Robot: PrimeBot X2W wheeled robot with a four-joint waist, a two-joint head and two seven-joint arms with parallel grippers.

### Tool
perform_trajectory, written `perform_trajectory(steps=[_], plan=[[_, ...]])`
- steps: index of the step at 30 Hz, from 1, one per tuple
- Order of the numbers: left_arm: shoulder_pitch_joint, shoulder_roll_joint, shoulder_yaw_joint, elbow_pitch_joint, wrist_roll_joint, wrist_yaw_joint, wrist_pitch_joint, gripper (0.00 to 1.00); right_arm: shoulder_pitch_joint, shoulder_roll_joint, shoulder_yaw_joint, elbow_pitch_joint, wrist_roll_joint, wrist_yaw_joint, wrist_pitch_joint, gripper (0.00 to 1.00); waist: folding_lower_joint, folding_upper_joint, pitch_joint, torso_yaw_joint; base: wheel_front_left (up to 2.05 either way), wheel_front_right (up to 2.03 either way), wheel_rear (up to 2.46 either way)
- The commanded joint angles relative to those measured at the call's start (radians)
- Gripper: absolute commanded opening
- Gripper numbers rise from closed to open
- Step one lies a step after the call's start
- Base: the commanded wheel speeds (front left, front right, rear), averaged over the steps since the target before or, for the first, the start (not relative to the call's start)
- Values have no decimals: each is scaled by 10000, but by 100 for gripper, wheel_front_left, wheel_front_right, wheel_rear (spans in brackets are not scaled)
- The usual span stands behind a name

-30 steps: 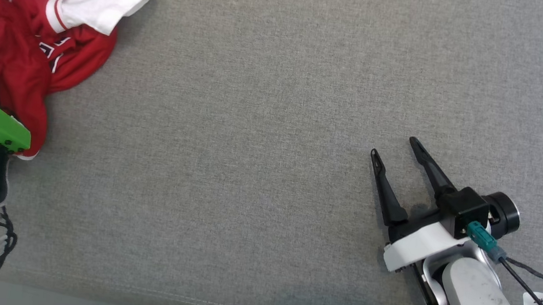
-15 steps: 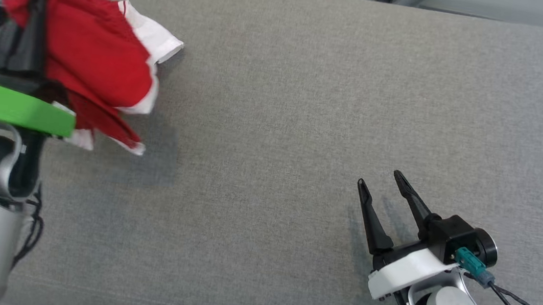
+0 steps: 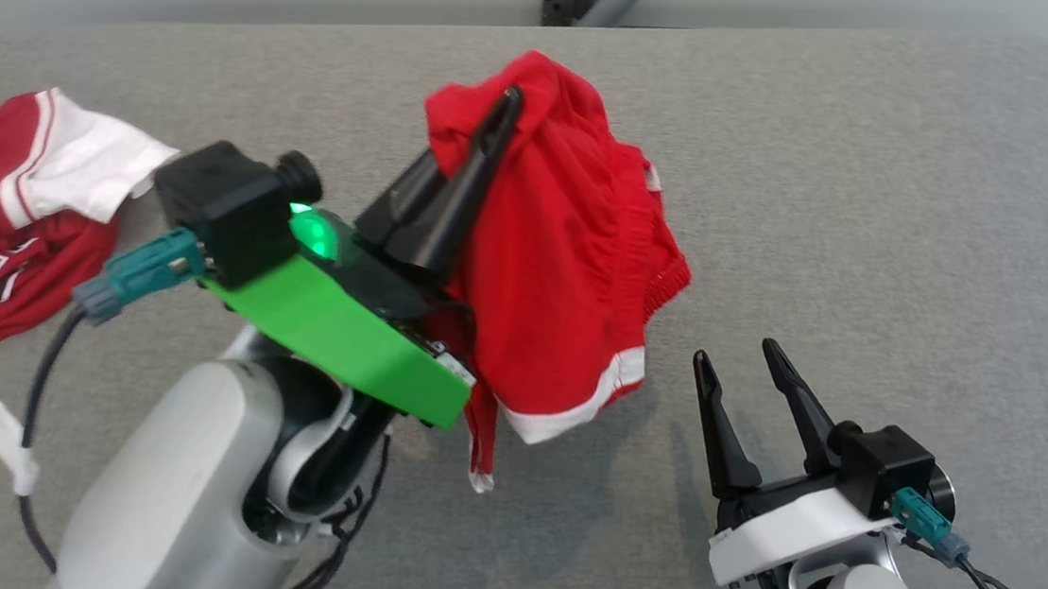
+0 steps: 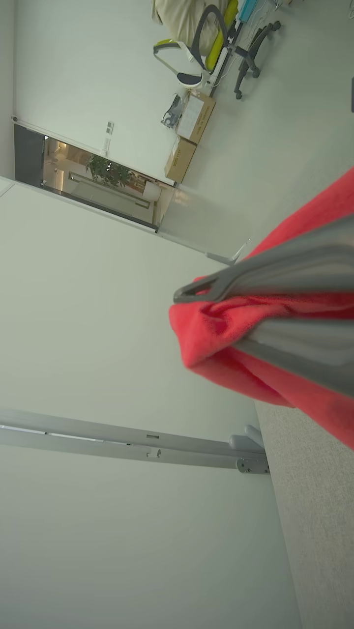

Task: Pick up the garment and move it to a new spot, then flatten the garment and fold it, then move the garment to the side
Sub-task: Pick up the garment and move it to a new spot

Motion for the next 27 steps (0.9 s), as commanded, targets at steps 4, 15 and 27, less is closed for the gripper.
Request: perform_trajectory(steps=[4,15,27], plan=[[-107,-593,-567,950,-182,-298,-95,0,38,-9,-167,-115,178,-4,-33,100,1,48,540,-2290,0,0,0],[-803,-829,-357,6849,762,-233,-1990,0,207,4,-16,-254,566,-3,-33,100,1,48,974,-3519,0,0,0],[-1356,-1136,-112,10199,830,-732,-3195,100,173,-1,-40,-255,335,-3,-33,100,1,48,856,-3030,0,0,0]])
